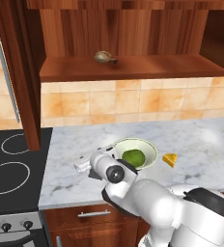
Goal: Pick the cheese from the fridge and the cheese grater from the cabinet and place them next to the salad bowl.
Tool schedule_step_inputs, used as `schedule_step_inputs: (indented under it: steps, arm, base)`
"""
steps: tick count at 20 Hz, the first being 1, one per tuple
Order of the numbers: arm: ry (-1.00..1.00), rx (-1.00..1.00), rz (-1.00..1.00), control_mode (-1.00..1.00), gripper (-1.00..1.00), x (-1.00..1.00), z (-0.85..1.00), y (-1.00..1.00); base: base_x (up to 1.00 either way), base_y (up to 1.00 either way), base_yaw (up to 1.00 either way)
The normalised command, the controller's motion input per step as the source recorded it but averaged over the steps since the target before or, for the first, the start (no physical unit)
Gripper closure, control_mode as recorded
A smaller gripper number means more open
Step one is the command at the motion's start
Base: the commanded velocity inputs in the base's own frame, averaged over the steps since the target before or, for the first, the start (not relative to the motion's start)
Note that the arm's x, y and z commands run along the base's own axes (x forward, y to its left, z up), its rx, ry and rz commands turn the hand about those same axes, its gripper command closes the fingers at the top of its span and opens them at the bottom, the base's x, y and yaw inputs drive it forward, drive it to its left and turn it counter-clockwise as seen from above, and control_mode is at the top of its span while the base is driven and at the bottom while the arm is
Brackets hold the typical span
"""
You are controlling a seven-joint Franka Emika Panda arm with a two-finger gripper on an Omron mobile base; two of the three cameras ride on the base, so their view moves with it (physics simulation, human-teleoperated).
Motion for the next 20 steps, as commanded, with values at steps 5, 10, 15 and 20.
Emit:
schedule_step_inputs:
  steps: [5, 10, 15, 20]
  arm:
    - [0.0, 0.0, -0.11, -1.0, -1.0, 0.0, 0.0, 0.0]
    - [0.0, 0.0, 0.0, -1.0, -1.0, 0.0, 0.0, 0.0]
    - [0.0, 0.0, 0.0, -1.0, -1.0, 0.0, 0.0, 0.0]
    - [0.0, 0.0, 0.0, -1.0, -1.0, 0.0, 0.0, 0.0]
  base:
    - [0.0, 0.0, 0.0]
    - [0.0, 0.0, 0.0]
    - [0.0, 0.0, 0.0]
    - [0.0, 0.0, 0.0]
